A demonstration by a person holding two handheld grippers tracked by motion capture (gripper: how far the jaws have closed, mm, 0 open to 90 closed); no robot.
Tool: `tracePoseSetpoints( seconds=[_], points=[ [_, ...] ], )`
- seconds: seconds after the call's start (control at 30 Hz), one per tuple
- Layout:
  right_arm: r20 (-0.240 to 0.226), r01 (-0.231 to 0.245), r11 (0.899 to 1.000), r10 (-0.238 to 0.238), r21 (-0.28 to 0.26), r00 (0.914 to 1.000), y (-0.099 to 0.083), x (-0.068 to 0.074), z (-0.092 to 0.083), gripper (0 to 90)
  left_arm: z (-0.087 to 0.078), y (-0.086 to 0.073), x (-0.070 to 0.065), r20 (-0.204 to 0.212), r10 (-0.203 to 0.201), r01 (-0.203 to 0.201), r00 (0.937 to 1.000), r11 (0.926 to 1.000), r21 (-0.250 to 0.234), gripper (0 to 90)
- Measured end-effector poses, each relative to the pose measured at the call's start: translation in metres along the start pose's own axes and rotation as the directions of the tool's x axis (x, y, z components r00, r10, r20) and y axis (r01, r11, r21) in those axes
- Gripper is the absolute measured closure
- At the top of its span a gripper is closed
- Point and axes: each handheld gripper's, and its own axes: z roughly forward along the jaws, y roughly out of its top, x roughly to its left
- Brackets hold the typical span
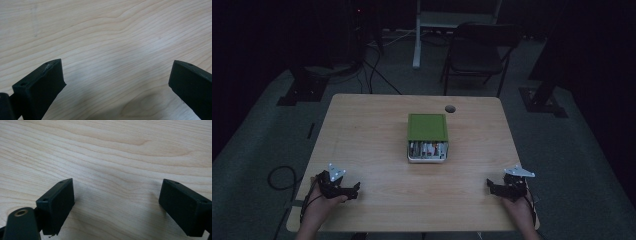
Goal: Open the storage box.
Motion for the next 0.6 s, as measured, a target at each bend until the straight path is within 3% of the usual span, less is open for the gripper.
tracePoseSetpoints(
  seconds=[0.37,0.6],
  points=[
    [0.000,0.000,1.000,0.000,0.000,1.0000,0.000,0.000,0.000,12.4,0.015,0.012,-0.025,0.030,0.088,-0.088,0.9957,0.9960,0.010,1.4],
    [0.000,0.000,1.000,0.000,0.001,1.0000,0.000,0.000,0.000,12.3,0.020,0.023,-0.038,0.041,0.144,-0.144,0.9888,0.9895,0.009,1.4]
  ],
)
